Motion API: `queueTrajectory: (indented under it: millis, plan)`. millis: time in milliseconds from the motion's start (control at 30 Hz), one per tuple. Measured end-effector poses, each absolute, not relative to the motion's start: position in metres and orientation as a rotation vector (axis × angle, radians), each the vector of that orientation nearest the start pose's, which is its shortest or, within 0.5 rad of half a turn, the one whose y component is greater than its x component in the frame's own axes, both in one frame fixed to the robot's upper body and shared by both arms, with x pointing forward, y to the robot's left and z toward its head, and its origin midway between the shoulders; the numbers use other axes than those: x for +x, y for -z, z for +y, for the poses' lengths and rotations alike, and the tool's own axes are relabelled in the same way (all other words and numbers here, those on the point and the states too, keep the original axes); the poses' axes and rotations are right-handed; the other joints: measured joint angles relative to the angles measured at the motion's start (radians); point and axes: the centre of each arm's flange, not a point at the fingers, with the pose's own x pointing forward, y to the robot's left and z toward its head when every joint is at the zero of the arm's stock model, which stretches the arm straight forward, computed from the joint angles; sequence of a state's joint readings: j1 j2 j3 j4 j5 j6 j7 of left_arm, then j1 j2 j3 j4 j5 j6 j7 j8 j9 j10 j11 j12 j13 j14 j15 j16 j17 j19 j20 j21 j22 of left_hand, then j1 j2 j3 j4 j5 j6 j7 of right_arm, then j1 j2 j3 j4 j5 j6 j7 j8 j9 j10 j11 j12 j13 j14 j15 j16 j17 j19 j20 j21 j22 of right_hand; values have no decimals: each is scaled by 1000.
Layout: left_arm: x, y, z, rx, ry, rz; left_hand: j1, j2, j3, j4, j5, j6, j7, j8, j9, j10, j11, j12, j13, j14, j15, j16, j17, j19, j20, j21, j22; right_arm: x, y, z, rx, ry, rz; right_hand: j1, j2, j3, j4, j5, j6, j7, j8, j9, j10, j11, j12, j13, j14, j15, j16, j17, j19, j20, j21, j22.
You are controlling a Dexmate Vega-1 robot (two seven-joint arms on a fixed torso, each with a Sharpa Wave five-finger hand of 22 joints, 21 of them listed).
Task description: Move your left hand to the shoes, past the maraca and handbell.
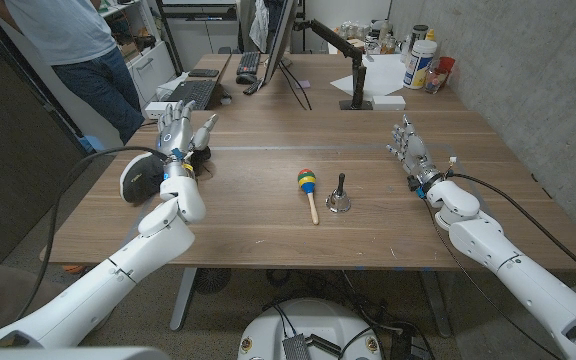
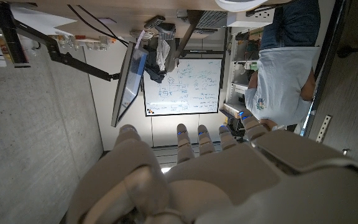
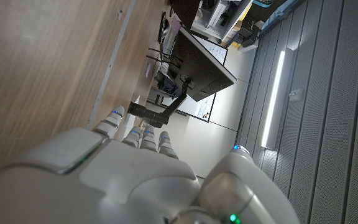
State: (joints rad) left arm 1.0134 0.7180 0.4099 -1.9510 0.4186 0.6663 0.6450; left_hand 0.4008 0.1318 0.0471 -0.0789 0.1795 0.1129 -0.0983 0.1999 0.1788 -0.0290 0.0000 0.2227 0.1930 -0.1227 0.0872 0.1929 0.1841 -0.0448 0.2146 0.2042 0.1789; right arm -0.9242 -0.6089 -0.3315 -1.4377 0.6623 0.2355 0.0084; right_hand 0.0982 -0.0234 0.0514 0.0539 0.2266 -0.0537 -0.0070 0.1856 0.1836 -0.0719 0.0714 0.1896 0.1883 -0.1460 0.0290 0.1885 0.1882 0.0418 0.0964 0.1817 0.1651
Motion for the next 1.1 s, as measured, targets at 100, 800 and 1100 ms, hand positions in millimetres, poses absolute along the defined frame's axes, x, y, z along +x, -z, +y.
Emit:
queueTrajectory:
  millis: [100, 800, 1100]
  plan:
    - [539, -20, 312, 1014, -775, -583, 0, 0, 0, 0, 0, 0, 0, -1, 0, 0, 0, 0, 0, 0, 0, 0, 0, 0, 0, 0, 0, 628, 28, -311, -12, -201, -577, 0, 0, 0, 0, 0, 0, 0, 0, 0, 0, 0, 0, 0, -1, -1, 0, 0, 0, 0, 0, 0]
    - [548, -19, 324, 1031, -774, -555, 0, 0, 2, -2, 0, 5, -5, -1, 0, 0, 0, 0, 0, 0, 0, 0, 0, 5, -5, 0, 0, 625, 24, -309, -19, -213, -583, 0, 0, 0, 0, 0, 0, 0, 0, 0, 0, 0, 0, 0, -1, -1, 2, 0, 0, 0, 0, 0]
    - [549, -18, 324, 1032, -772, -550, 0, 0, 2, -2, 0, 5, -5, -1, 0, 0, 0, 0, 0, 0, 0, 0, 0, 5, -5, 0, 0, 625, 24, -308, -19, -217, -584, 0, 0, -3, -3, 0, 0, 0, 0, 0, 0, 0, 0, 0, -1, -1, 4, 0, 0, 0, 0, 0]
